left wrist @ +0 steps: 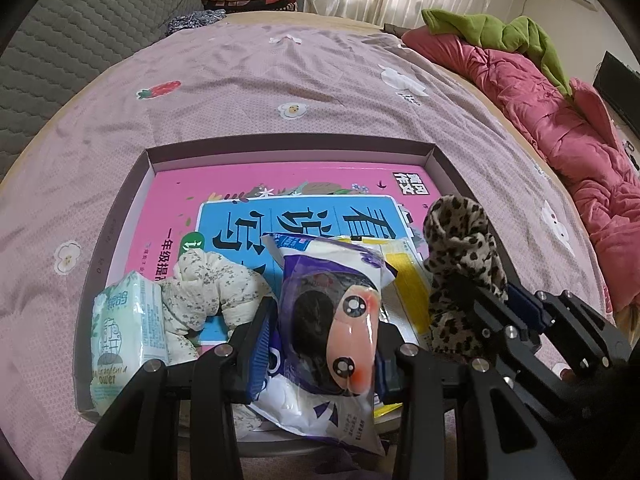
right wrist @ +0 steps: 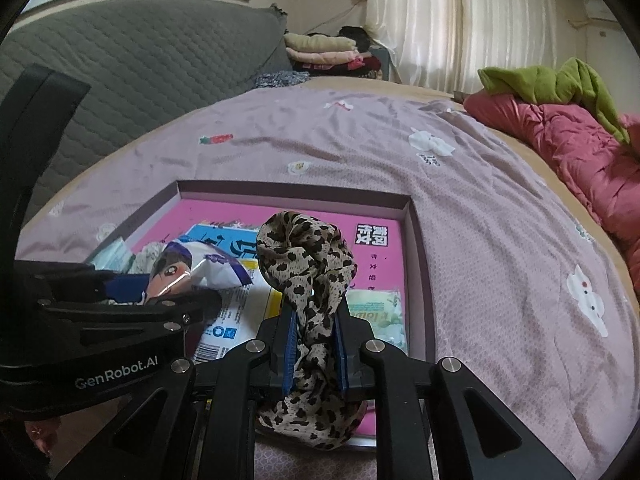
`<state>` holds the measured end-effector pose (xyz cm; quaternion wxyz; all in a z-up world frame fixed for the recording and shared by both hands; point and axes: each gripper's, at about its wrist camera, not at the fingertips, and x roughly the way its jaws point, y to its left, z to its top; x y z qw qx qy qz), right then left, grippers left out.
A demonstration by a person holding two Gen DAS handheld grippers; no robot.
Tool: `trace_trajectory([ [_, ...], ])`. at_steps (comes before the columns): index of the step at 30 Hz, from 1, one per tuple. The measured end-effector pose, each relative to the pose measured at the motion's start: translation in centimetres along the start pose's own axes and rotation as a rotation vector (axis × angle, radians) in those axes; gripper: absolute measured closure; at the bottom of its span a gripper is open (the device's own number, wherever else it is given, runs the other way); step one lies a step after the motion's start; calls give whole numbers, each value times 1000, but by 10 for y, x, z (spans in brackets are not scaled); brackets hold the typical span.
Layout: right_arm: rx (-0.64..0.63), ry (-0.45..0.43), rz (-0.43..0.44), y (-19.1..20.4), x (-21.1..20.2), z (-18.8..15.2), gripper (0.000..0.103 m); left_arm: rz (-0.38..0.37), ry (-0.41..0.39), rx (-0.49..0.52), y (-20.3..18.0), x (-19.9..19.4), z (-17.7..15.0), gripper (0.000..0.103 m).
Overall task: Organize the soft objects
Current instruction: 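Lower the packet into the tray with the left gripper while the right lowers and releases the scrunchie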
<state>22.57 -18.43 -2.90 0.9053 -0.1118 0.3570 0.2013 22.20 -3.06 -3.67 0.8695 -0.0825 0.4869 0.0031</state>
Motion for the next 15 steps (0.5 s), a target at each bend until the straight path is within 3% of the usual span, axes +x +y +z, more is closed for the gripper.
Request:
trace_trajectory([
  [15, 2, 20, 11, -1, 5, 0, 76, 13, -7, 8, 2, -2, -1, 62],
])
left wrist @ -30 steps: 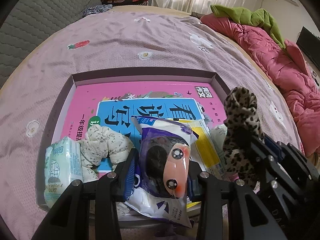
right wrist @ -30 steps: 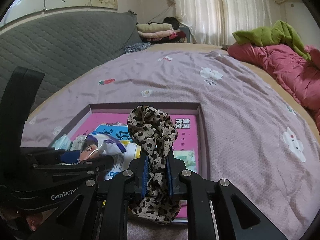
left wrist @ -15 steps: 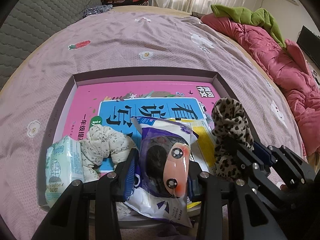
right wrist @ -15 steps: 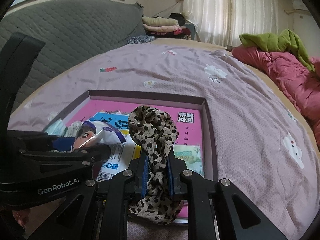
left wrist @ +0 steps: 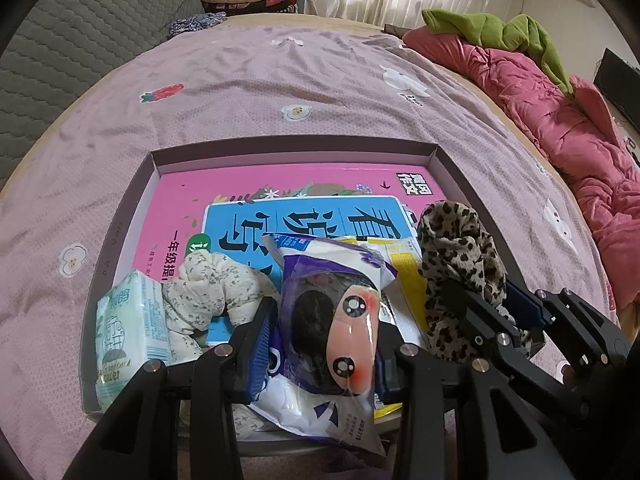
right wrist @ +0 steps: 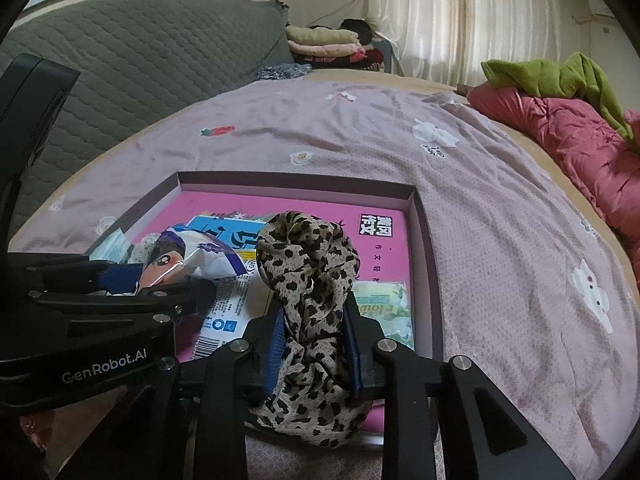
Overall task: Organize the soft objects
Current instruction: 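Lower the packet into the tray with the left gripper while the right lowers and releases the scrunchie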
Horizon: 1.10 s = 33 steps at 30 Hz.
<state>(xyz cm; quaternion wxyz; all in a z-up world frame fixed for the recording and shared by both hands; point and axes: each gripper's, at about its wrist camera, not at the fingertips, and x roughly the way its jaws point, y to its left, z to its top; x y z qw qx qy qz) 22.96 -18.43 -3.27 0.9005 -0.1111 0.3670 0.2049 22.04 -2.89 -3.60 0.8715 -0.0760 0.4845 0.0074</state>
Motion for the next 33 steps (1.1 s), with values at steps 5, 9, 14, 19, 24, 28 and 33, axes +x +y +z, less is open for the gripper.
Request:
trace_trajectory([
  [5, -13, -6, -6, 2, -2, 2, 72, 3, 0, -5, 2, 1, 0, 62],
  [9, 13, -10, 2, -2, -5, 2, 60, 3, 2, -11, 4, 2, 0, 62],
  [14, 61, -49, 23, -12, -15, 7, 54, 6, 4, -5, 3, 3, 0, 62],
  [19, 73, -63, 7, -16, -20, 9, 52, 15, 11, 0, 0, 5, -1, 62],
  [24, 89, -59, 0, -20, -20, 8, 52, 16, 18, 7, -3, 7, -2, 62],
  [28, 102, -56, 7, -22, -20, 8, 52, 13, 26, 5, -4, 8, -1, 62],
  [33, 117, -57, 5, -25, -20, 7, 51, 9, 30, 3, -5, 9, 0, 62],
])
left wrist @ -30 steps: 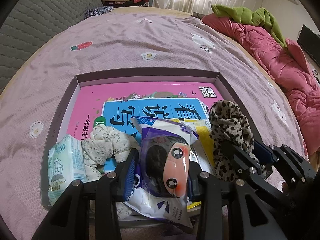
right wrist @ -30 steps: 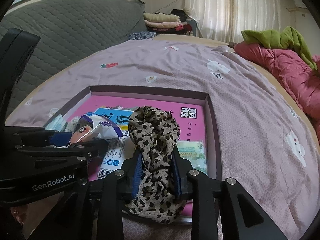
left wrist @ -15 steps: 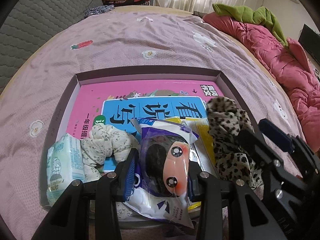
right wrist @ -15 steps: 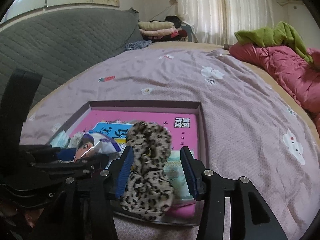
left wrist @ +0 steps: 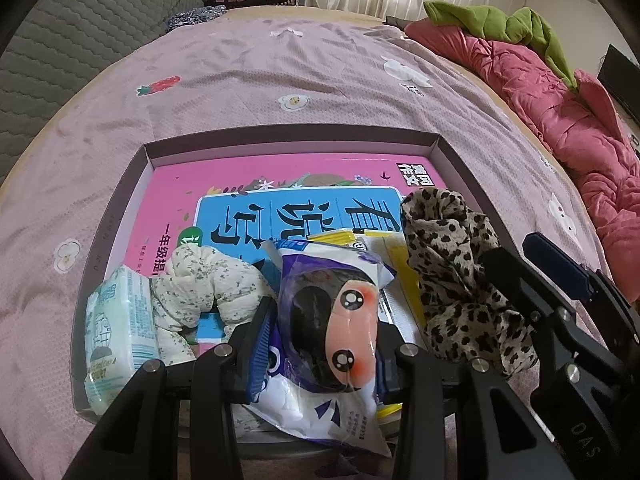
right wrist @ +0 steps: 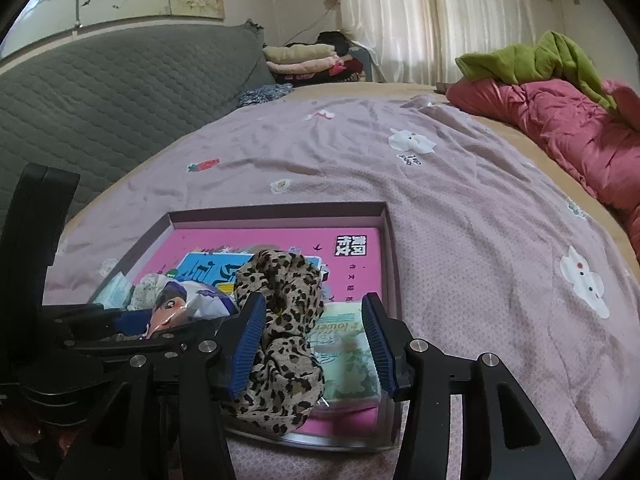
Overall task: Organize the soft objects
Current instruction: 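Lower the packet into the tray with the left gripper while the right lowers and releases the scrunchie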
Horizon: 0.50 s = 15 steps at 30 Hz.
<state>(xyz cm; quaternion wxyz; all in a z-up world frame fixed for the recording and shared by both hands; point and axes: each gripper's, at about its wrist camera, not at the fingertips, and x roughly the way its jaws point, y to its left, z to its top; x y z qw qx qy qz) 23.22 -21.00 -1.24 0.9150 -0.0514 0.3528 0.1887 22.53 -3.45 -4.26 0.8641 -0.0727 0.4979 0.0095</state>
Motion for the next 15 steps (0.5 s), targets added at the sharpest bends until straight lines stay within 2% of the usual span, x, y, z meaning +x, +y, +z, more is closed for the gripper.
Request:
trace_trajectory([
  [10, 8, 4, -7, -1, 1, 0, 51, -7, -8, 0, -2, -1, 2, 61],
  [15, 2, 2, -16, 0, 1, 1, 51, -1, -14, 8, -3, -2, 2, 56],
])
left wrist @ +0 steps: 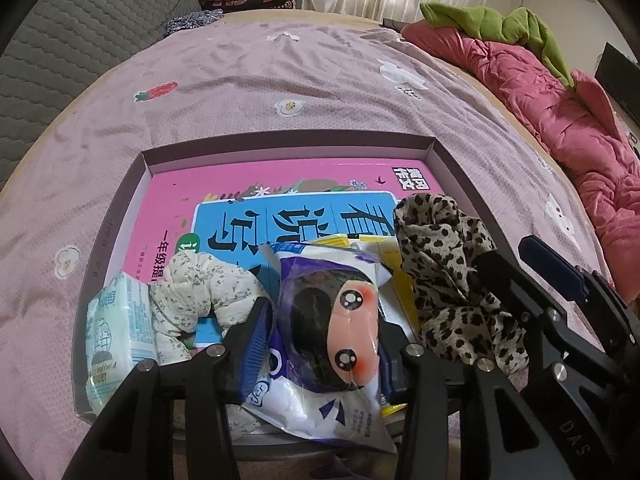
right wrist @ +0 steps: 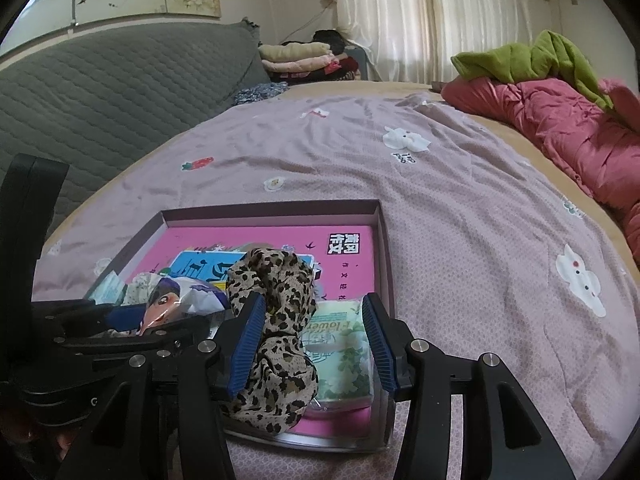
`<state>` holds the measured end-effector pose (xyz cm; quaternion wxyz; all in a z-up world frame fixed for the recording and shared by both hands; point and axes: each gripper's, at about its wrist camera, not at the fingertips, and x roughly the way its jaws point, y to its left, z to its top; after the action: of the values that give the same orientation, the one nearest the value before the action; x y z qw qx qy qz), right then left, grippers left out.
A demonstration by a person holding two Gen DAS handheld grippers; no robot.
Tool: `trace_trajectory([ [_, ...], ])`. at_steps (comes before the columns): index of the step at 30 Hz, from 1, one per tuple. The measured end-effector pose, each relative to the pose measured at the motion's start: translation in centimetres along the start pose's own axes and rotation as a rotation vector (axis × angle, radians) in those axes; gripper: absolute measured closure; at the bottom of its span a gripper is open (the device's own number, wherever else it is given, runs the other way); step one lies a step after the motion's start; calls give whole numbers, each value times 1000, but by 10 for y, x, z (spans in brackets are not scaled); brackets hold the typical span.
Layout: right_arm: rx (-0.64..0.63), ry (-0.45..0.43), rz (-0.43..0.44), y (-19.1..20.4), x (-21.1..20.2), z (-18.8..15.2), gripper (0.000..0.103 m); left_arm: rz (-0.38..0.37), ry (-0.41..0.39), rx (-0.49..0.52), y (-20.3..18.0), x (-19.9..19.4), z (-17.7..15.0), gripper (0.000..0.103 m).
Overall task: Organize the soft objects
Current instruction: 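Lower the packet into the tray with the left gripper while the right lowers and releases the scrunchie, then open the left gripper and withdraw both grippers from the tray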
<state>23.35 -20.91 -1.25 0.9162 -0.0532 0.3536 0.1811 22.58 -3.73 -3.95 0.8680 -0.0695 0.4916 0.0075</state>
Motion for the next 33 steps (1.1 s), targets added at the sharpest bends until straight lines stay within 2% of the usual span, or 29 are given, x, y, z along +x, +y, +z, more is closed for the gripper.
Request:
trace_trajectory([
  [9, -2, -1, -1, 0, 0, 0, 49, -21, -6, -10, 3, -4, 0, 52],
  [14, -6, -5, -7, -1, -1, 0, 45, -28, -20, -16, 5, -10, 1, 46],
  [33, -30, -20, -26, 0, -10, 4, 42, -30, -60, -36, 16, -33, -4, 41],
])
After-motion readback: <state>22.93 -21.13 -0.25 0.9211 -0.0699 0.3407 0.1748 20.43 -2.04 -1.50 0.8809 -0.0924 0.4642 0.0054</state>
